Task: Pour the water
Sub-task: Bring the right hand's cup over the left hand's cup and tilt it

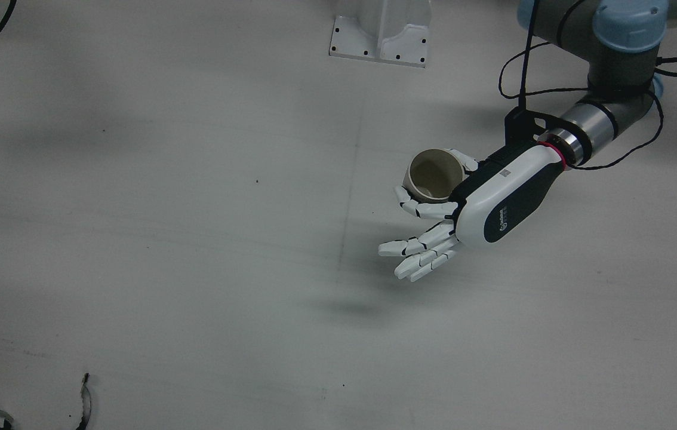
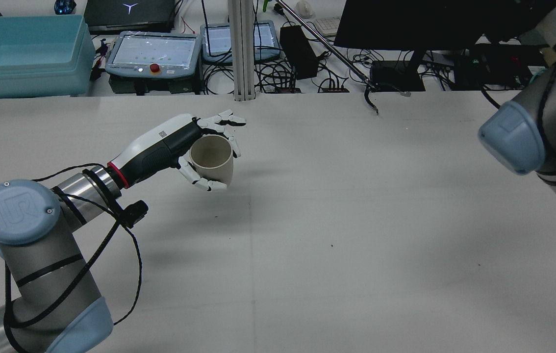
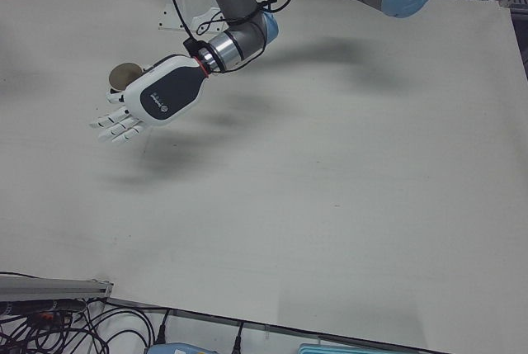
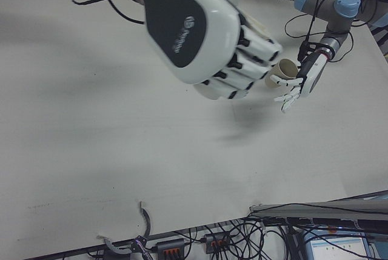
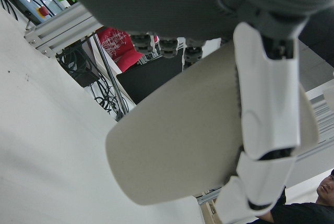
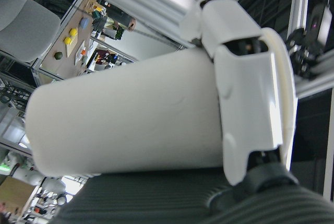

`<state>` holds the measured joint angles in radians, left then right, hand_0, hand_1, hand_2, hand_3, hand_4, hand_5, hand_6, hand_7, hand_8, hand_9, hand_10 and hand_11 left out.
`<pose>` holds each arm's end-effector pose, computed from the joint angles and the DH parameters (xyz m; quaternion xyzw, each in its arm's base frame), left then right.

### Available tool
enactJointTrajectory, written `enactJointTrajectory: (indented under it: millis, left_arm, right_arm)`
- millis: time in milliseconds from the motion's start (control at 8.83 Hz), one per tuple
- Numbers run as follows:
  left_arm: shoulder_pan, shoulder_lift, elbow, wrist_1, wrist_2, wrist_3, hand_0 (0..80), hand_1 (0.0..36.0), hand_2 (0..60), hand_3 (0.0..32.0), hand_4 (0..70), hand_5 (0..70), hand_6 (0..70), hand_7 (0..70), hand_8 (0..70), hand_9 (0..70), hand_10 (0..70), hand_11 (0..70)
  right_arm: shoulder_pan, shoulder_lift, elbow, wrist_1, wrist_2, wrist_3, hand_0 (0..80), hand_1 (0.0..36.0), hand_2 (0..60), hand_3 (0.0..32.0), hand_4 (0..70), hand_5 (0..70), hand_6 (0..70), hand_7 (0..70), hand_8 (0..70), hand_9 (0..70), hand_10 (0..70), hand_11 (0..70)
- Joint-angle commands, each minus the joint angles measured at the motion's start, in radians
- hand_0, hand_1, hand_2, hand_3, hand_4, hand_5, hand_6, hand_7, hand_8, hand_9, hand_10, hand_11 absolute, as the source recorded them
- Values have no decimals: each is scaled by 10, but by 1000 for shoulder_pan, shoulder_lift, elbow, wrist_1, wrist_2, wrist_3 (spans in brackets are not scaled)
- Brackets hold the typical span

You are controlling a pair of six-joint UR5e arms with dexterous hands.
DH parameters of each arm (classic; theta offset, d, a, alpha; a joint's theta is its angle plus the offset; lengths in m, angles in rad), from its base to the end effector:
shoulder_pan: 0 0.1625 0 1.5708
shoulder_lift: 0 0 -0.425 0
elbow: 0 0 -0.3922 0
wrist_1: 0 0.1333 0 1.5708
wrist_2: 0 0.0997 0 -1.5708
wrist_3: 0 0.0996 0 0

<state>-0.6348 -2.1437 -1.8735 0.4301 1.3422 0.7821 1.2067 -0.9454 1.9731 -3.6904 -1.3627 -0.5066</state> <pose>0.4004 -0.4885 0.2666 -0.0039 0.8425 -0.4192 0.3383 -0.0641 -0.6004 0.2149 0.1143 -0.8440 0.5057 0.1373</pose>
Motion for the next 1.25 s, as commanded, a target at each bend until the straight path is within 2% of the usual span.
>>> enactJointTrajectory:
  millis: [0, 113, 226, 566, 679, 906, 1019, 1132]
  left_arm:
    - [4, -56, 30, 18, 0, -3, 609, 360, 600, 0, 700, 700, 135, 195, 46, 63, 32, 63]
    - [3, -56, 28, 18, 0, -3, 604, 360, 600, 0, 700, 700, 135, 194, 45, 60, 29, 58]
    - [3, -56, 30, 18, 0, -4, 599, 360, 600, 0, 700, 700, 133, 194, 45, 61, 30, 60]
    - [-3, -56, 16, 18, 2, -4, 590, 360, 600, 0, 700, 700, 132, 193, 45, 60, 28, 56]
    - [-3, -55, 19, 18, 2, -20, 586, 360, 600, 0, 700, 700, 132, 192, 43, 59, 27, 54]
    - [-6, -55, 16, 16, 3, -29, 584, 360, 600, 0, 700, 700, 130, 191, 42, 59, 25, 51]
    - [-12, -55, 14, 15, 3, -70, 582, 360, 600, 0, 700, 700, 128, 191, 42, 59, 26, 53]
    - [-22, -45, 16, 6, 2, -113, 578, 360, 600, 0, 700, 700, 125, 188, 41, 57, 28, 54]
  right_arm:
    - [-218, 168, 73, -118, 43, -435, 800, 360, 600, 0, 700, 700, 700, 700, 551, 700, 357, 531]
    - [-305, 168, 128, -176, 83, -602, 800, 360, 600, 0, 700, 700, 700, 700, 533, 689, 340, 509]
    - [-390, 151, 157, -195, 143, -701, 800, 360, 600, 0, 700, 700, 700, 700, 518, 667, 323, 488]
    - [-521, 90, 156, -194, 311, -930, 800, 360, 600, 0, 700, 700, 700, 700, 440, 588, 244, 387]
    - [-523, 89, 156, -194, 326, -949, 800, 360, 600, 0, 700, 700, 677, 700, 420, 564, 226, 361]
    - [-515, 64, 161, -189, 327, -936, 800, 360, 600, 0, 700, 700, 645, 700, 400, 535, 225, 363]
    - [-485, -5, 180, -151, 327, -825, 800, 360, 600, 0, 700, 700, 646, 700, 399, 532, 233, 374]
    - [-442, -129, 190, -60, 327, -617, 800, 360, 600, 0, 700, 700, 634, 700, 395, 525, 245, 392]
